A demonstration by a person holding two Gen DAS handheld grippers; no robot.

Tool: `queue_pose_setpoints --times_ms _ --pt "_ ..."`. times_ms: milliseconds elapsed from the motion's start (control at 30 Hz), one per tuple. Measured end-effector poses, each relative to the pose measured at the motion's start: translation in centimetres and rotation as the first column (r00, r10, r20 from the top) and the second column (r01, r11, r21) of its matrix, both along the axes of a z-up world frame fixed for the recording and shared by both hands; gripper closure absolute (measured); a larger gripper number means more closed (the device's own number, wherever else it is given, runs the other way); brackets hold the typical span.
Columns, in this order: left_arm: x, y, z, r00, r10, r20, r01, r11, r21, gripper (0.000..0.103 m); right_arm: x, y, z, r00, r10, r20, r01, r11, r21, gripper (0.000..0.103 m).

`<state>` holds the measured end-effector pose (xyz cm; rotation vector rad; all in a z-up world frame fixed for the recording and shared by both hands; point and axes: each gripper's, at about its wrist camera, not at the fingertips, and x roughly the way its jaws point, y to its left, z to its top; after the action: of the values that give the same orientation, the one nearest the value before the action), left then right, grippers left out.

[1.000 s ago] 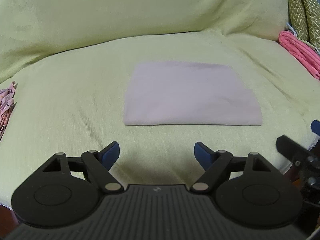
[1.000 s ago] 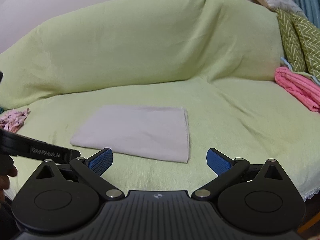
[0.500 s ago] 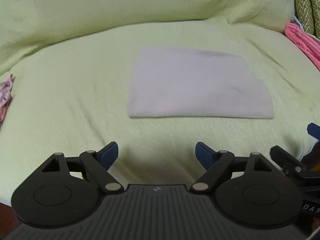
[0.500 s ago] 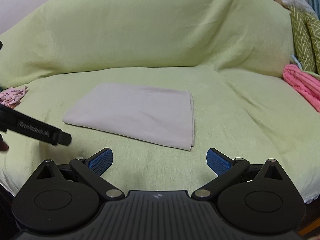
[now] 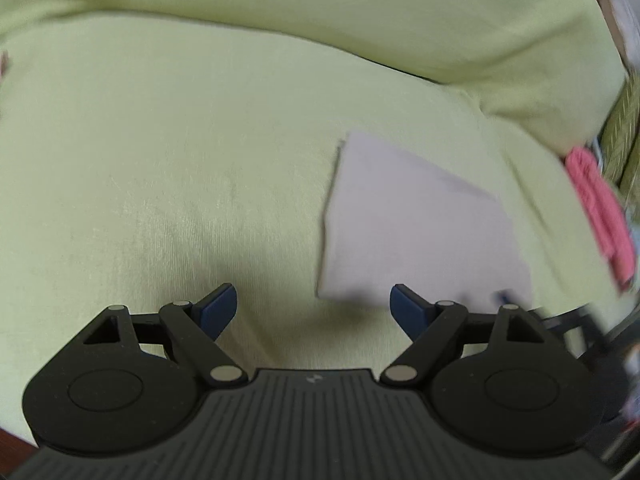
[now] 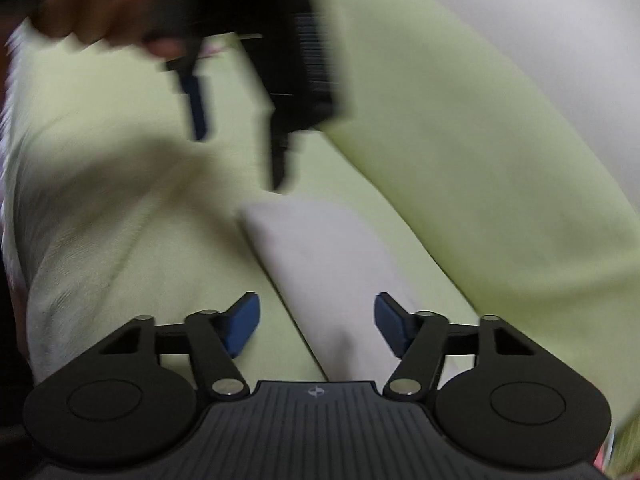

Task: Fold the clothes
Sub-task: 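Pinch the folded top's edge with the left gripper while the right gripper pinches beside it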

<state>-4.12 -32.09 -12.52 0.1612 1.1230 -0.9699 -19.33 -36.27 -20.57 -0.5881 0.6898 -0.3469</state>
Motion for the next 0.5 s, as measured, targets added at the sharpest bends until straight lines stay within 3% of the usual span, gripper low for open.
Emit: queue_pose_setpoints --times_ms 233,267,300,500 --pt "4.3 -0.9 -2.0 0.979 0.032 -0.200 -0.044 0.997 -0.060 0.022 5.1 0.1 -2.4 0.990 0.136 -0.048 -0.140 0.986 -0.095 0.060" --pt "4.8 -1.0 -2.4 0.971 0.033 -0.238 -0.050 0.996 -0.069 0.022 5.6 -0.1 -2.6 0.989 0.139 -0.052 -0.143 0.985 -0.096 0.074" --pt "5.3 -1.2 -2.9 0.959 0.034 -0.283 -0.059 0.995 -0.079 0.022 5.9 -0.2 -2.7 0.989 0.139 -0.053 -0.143 0.985 -0.092 0.091" --pt "8.3 -1.9 -5.3 0.866 0.048 -0.498 -0.145 0.977 -0.157 0.022 5.8 -1.9 -0.9 0.993 0.088 0.074 -0.086 0.996 -0.019 0.097"
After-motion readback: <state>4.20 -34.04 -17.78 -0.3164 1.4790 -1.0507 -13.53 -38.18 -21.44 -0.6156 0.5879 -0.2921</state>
